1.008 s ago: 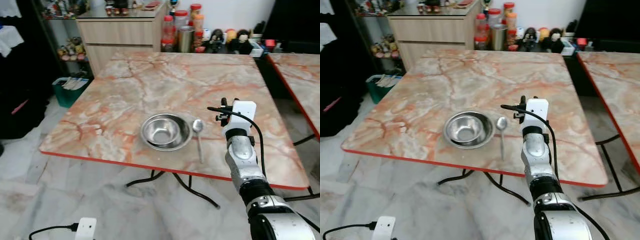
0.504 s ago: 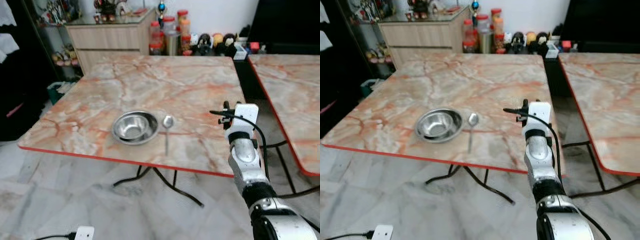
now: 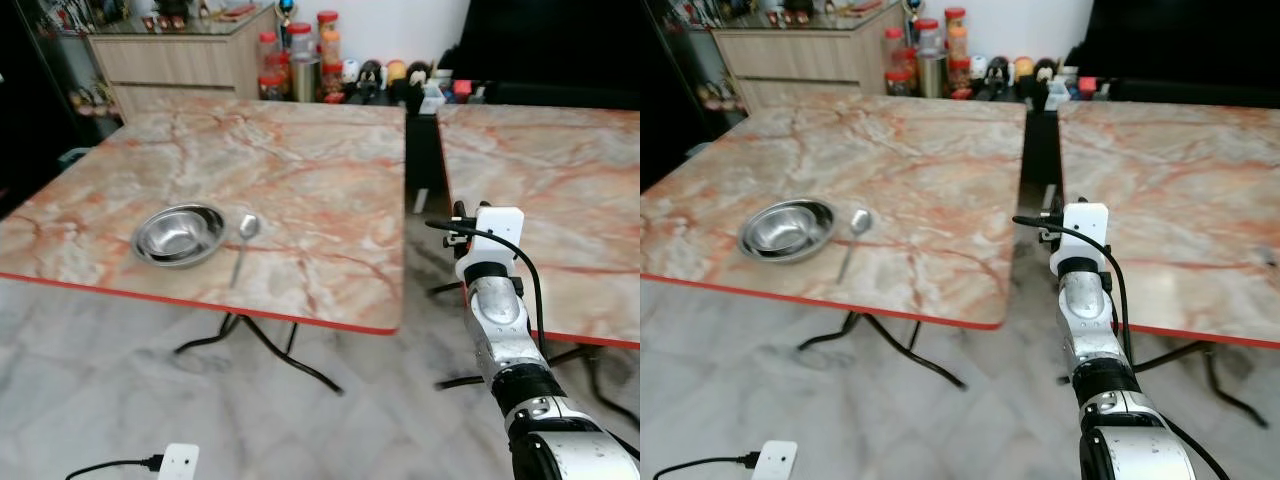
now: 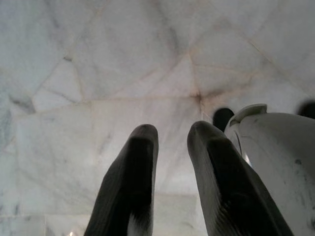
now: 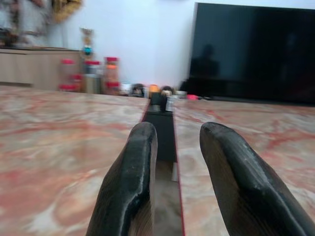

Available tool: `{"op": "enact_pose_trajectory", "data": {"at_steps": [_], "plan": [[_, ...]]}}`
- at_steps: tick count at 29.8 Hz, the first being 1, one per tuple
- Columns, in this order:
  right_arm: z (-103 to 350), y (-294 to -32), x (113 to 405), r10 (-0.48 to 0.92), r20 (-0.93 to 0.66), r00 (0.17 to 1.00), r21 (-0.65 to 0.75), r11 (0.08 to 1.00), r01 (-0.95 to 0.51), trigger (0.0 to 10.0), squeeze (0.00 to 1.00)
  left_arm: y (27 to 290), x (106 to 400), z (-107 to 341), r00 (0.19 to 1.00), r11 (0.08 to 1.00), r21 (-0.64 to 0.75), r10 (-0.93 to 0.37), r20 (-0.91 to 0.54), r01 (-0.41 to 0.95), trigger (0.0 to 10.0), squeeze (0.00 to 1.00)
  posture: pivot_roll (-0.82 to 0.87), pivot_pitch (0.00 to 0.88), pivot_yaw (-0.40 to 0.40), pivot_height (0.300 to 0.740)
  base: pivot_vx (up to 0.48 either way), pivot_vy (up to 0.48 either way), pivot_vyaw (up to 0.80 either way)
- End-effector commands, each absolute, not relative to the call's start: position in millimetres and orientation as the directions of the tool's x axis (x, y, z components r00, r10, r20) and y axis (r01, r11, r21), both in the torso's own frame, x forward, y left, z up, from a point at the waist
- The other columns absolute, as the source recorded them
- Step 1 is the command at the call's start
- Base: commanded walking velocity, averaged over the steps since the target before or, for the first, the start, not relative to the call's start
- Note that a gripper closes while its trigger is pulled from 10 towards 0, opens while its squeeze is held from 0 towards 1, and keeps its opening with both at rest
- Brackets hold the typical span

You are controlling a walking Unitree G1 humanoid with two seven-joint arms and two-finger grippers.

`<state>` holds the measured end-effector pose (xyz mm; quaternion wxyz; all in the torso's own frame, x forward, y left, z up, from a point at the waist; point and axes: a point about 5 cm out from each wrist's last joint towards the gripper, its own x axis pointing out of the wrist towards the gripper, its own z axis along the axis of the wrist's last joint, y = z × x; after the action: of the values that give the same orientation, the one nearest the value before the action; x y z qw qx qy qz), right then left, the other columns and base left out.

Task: Setting the table

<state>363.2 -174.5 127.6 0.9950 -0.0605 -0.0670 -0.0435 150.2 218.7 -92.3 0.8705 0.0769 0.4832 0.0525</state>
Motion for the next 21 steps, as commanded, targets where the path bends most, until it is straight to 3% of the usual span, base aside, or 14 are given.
{"op": "enact_pose_trajectory", "data": {"at_steps": [1,17,21], "plan": [[133.6,-180.5,365.0,-0.092,0.154,0.984,-0.119,0.987,0.111,10.0,0.00,219.2,152.2,-91.5,0.533,0.981,0.196,0.163,-0.830,0.005,10.0,0.00,0.05,0.000,0.026,0.740,0.000,-0.450,0.00],[132.5,-180.3,365.7,-0.094,0.138,0.986,-0.121,0.986,0.111,10.0,0.00,220.2,157.9,-88.9,0.546,0.980,0.197,0.166,-0.821,-0.002,10.0,0.00,0.05,0.000,0.030,0.740,0.000,-0.426,0.00],[132.0,-179.4,366.1,-0.096,0.132,0.987,-0.118,0.987,0.112,10.0,0.00,220.8,158.7,-88.4,0.548,0.982,0.188,0.167,-0.819,-0.018,10.0,0.00,0.05,0.000,0.030,0.740,0.000,-0.063,0.00]]}}
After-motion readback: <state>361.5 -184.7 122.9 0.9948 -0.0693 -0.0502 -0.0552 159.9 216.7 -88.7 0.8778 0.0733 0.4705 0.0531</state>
